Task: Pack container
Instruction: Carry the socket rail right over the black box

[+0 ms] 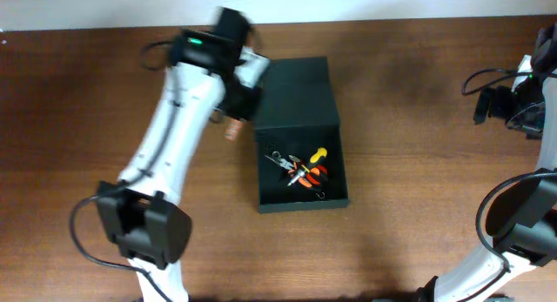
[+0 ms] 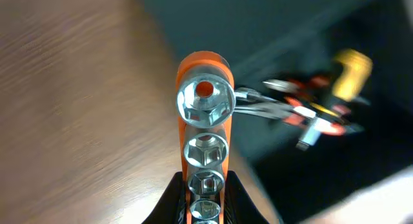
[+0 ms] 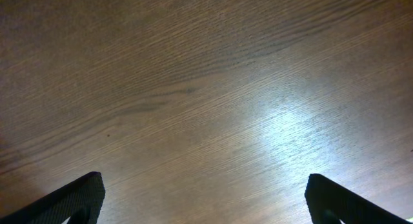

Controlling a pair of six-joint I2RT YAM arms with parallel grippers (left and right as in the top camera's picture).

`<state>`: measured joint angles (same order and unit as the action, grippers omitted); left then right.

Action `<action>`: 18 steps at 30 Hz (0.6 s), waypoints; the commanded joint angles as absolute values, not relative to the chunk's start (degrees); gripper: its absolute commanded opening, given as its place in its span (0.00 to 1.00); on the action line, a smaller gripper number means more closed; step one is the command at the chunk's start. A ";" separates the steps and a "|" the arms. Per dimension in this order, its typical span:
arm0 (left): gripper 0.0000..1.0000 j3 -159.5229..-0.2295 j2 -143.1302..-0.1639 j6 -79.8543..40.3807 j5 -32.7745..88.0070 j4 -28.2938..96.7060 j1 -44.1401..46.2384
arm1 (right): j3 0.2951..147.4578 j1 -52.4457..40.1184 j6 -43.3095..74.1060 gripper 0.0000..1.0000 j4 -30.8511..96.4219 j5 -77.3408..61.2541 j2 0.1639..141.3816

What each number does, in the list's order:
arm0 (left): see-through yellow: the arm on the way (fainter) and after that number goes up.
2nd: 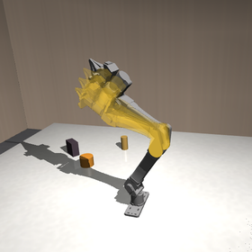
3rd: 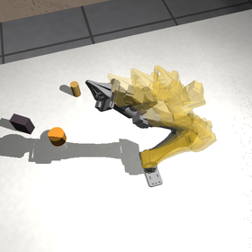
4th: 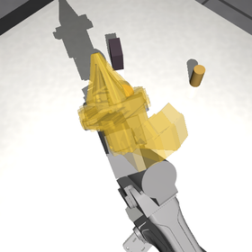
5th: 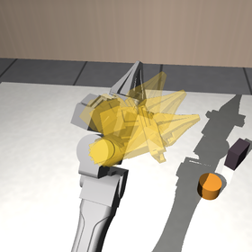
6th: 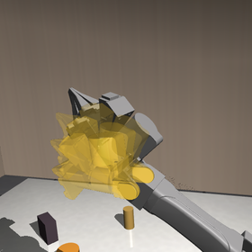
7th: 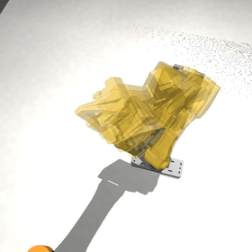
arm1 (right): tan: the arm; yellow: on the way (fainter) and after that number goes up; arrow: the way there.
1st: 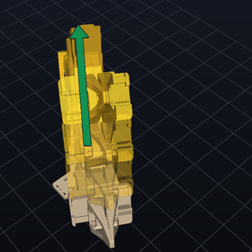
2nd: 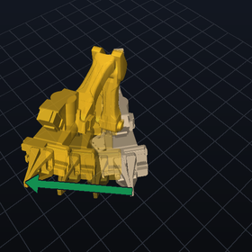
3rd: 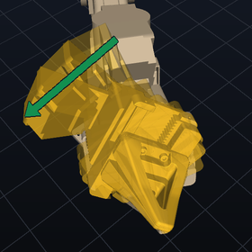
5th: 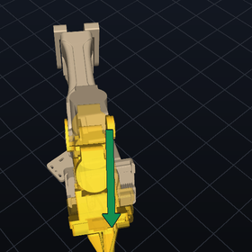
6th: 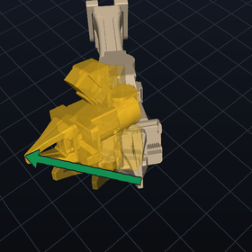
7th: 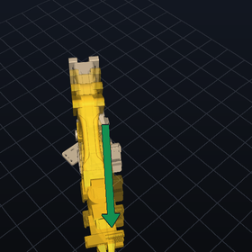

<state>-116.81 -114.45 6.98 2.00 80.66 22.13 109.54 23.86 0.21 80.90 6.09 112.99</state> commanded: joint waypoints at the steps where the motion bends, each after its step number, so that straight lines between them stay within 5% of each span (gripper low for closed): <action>1: 0.02 -117.86 -114.41 12.19 2.85 81.78 28.21 | 109.32 24.03 0.73 0.99 80.93 5.98 111.94; 18: 0.02 -117.80 -117.21 13.82 7.77 76.99 32.58 | 109.32 24.03 0.73 0.99 80.93 6.00 111.94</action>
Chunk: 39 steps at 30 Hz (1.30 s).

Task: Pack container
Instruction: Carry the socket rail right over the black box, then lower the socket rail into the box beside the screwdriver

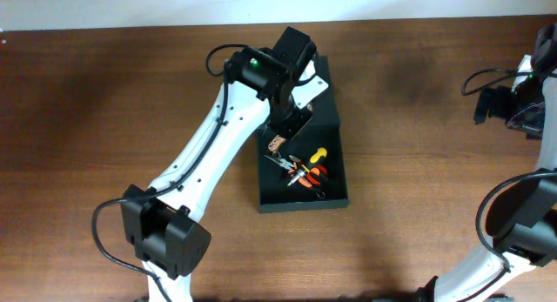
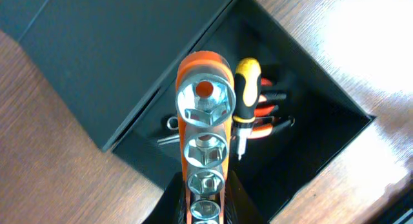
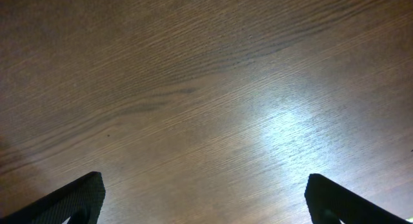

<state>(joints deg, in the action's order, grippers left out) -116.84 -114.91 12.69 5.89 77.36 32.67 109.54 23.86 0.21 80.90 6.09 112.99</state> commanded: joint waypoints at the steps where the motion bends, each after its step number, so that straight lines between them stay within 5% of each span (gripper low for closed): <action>1: 0.02 -117.80 -117.73 13.82 7.77 77.01 32.58 | 109.32 24.03 0.73 0.99 80.93 6.00 111.94; 39: 0.02 -109.49 -125.95 21.56 11.16 74.52 32.58 | 109.32 24.03 0.73 0.99 80.93 5.98 111.94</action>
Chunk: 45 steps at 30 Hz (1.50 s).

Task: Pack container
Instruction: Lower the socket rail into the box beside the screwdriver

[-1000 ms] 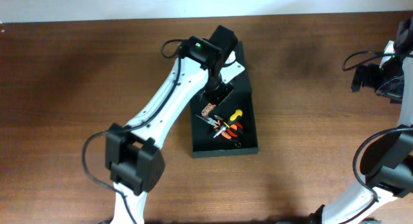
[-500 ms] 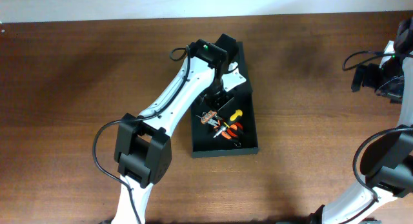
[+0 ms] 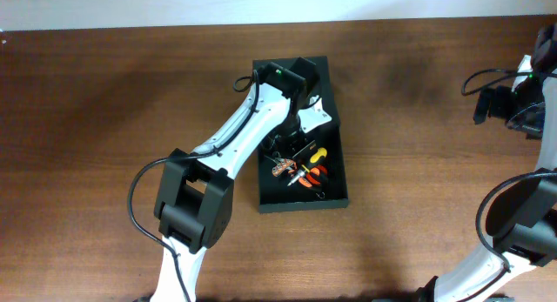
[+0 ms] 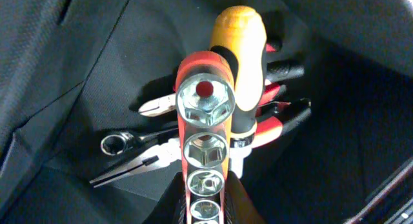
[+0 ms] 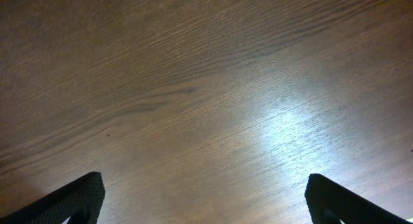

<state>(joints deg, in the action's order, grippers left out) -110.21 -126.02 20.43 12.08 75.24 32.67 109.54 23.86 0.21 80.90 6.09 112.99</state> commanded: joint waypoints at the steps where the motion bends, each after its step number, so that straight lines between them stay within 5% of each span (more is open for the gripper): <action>1: 0.02 -109.49 -125.95 21.54 10.63 74.26 32.58 | 109.32 24.03 0.73 0.99 80.93 6.00 111.94; 45: 0.08 -108.77 -130.41 20.21 8.34 71.96 32.58 | 109.32 24.03 0.73 0.99 80.93 6.00 111.94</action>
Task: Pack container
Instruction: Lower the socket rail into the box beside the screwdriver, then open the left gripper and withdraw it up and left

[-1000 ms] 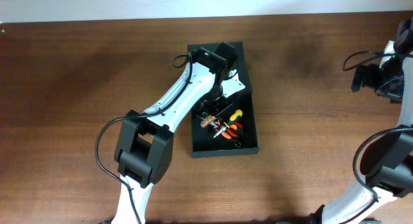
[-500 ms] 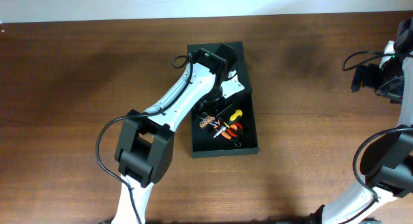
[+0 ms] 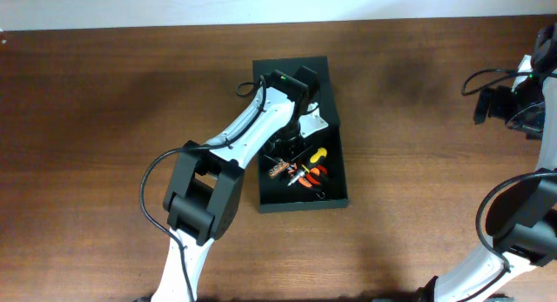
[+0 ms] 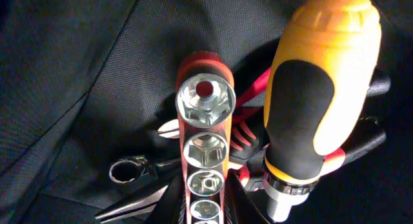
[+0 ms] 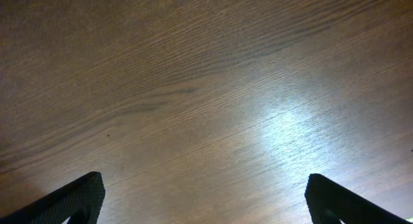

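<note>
A black open box [image 3: 335, 193] sits mid-table. Inside it lie a yellow-handled screwdriver [image 4: 319, 101], red-handled pliers [image 3: 311, 177] and a small wrench [image 4: 126, 171]. My left gripper [image 4: 204, 208] is down in the box, shut on an orange rail of silver sockets [image 4: 204, 114], which hangs low just beside the screwdriver; in the overhead view the socket rail [image 3: 279, 170] shows left of the tools. My right gripper [image 5: 205, 198] is open over bare wood at the table's far right, holding nothing.
The box's lid [image 3: 261, 71] lies flat behind the box, under my left arm [image 3: 252, 124]. Brown wooden tabletop [image 3: 104, 119] surrounds the box on all sides. The right arm [image 3: 513, 102] stands at the table's right edge.
My left gripper has sunk lower into the box with the socket rail; the screwdriver and pliers now loom much larger and closer. The right gripper has not moved.
My left gripper held the socket rail over the wood left of the box. Then it carried it above the box's open part. Later it was down inside near the tools, and now lower still beside the screwdriver. The right arm stayed still.
</note>
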Controlling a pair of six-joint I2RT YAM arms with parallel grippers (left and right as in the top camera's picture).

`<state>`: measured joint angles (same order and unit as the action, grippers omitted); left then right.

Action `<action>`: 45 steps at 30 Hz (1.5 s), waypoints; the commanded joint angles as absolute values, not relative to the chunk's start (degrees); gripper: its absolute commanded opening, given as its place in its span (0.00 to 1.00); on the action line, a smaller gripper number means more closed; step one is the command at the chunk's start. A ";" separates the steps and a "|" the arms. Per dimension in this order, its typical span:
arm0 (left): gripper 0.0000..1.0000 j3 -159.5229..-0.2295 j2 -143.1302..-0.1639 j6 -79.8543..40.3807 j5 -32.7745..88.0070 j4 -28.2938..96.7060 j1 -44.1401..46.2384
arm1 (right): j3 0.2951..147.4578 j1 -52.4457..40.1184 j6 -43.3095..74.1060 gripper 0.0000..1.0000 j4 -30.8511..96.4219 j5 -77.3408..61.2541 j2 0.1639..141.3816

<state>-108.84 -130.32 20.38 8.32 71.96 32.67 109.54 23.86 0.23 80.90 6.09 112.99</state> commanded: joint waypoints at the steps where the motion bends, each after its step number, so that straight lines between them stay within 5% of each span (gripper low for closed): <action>1: 0.10 -108.77 -130.41 20.21 8.34 71.99 32.58 | 109.32 24.03 0.73 0.99 80.93 5.98 111.94; 3: 0.15 -108.77 -130.41 20.21 8.34 72.01 32.58 | 109.32 24.03 0.73 0.99 80.93 6.00 111.94; 13: 0.70 -108.79 -130.41 20.03 8.32 72.12 32.58 | 109.32 24.03 0.73 0.99 80.90 5.98 111.94; 32: 0.74 -133.43 -130.37 17.19 8.05 85.73 32.58 | 109.32 24.03 0.73 0.99 80.93 6.00 111.94; 37: 0.98 -143.06 -130.39 10.50 1.58 90.67 32.51 | 109.32 24.03 0.73 0.99 80.93 6.00 111.94; 45: 0.99 -155.17 -129.80 5.34 -6.04 96.71 31.90 | 109.32 24.03 0.73 0.99 80.90 6.00 111.94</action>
<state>-151.55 -130.41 9.08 -2.28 96.27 32.60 109.54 23.86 0.19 80.93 6.09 112.99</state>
